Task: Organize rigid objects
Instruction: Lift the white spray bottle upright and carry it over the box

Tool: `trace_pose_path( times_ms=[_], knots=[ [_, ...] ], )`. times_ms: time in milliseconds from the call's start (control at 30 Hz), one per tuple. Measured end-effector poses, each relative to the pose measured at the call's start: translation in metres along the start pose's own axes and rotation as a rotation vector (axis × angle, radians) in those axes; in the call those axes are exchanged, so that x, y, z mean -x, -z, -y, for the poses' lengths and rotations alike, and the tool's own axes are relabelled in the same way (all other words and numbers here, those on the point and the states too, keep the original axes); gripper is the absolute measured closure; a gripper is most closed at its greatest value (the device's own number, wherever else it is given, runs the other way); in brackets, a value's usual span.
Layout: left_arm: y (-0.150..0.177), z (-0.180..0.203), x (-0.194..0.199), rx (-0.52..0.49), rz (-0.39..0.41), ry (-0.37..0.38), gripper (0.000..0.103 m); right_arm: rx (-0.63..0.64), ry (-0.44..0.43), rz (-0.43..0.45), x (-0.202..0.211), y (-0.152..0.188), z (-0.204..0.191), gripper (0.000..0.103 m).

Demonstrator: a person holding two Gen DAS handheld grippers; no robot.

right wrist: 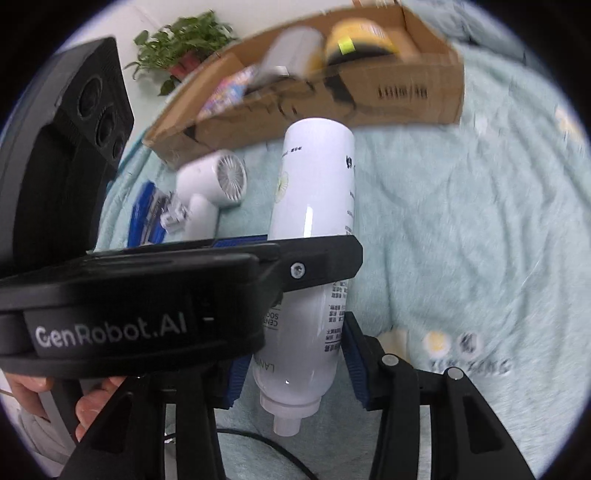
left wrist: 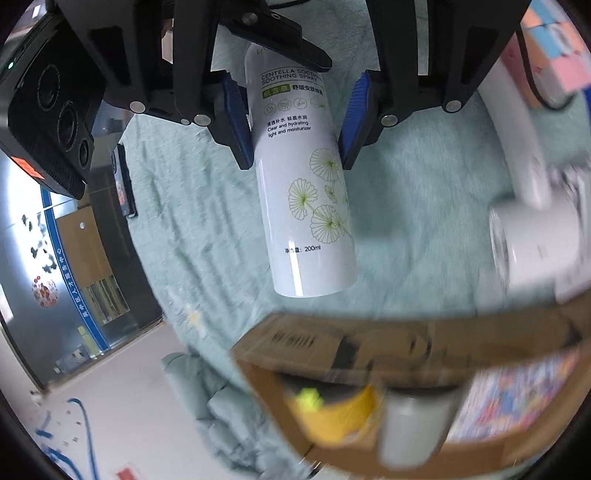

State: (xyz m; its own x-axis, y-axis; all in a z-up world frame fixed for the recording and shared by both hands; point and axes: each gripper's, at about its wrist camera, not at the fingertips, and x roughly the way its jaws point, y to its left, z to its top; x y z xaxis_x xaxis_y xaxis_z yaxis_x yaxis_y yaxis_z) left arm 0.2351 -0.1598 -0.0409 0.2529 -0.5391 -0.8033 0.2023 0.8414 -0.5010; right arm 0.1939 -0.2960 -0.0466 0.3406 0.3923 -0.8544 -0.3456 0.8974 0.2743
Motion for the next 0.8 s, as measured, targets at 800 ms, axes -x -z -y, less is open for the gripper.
trace_pose_path(
  times_ms=[800],
  knots=[
    [-0.197, 0.081, 0.088, -0.195, 0.229, -0.059, 0.06, 0.158, 0.09, 0.234, 0.084, -0.163, 0.009, 0.059]
  ],
)
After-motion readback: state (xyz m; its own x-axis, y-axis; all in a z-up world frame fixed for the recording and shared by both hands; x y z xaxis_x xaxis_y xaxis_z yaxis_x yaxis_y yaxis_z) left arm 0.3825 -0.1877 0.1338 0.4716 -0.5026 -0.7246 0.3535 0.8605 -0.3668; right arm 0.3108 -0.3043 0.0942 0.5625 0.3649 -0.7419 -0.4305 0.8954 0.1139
